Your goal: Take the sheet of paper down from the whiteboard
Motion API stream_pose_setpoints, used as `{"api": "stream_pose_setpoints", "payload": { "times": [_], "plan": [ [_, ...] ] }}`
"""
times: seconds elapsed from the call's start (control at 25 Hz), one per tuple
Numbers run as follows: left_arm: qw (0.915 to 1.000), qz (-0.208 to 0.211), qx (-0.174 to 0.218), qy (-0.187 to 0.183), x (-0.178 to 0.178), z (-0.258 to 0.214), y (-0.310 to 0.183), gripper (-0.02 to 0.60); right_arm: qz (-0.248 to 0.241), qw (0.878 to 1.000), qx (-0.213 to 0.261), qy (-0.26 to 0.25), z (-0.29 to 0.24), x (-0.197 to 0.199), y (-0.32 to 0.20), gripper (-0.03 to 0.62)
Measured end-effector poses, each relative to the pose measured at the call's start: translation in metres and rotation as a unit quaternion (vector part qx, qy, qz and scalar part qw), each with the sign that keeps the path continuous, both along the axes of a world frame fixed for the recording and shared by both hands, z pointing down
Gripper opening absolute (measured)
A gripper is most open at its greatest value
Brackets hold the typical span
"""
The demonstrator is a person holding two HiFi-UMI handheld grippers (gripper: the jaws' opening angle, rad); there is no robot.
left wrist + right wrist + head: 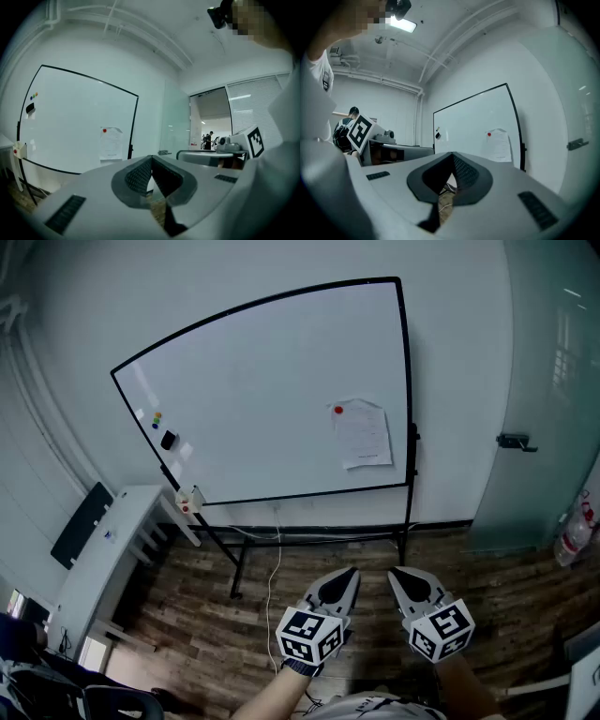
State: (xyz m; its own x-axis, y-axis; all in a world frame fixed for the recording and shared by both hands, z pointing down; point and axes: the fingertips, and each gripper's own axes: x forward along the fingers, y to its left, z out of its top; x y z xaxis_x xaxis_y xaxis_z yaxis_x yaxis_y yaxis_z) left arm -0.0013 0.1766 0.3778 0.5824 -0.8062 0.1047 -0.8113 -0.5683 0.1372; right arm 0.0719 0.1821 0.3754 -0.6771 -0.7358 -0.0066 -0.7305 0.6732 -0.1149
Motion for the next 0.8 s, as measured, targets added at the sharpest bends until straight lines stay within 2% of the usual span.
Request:
{"api": "stream_pose_setpoints", "payload": {
  "times": [0.32,0.48,0.8],
  "plan": [
    [0.9999,0.001,0.001,-0.017,0.034,0.006,-0.011,0.012,-0.012,1.000,-0.006,-0.021,0.005,0.032,-0.015,0.009],
    [0.9997,-0.006,0.004,-0.024,0.034,0.005,-0.021,0.012,-0.026,0.999,-0.014,-0.040,0.006,0.032,-0.023,0.009],
    [0.9996,-0.016,0.017,-0.017,0.024,0.004,-0.071,0.012,-0.011,0.999,-0.012,-0.027,0.005,0.032,-0.061,0.009]
  ]
}}
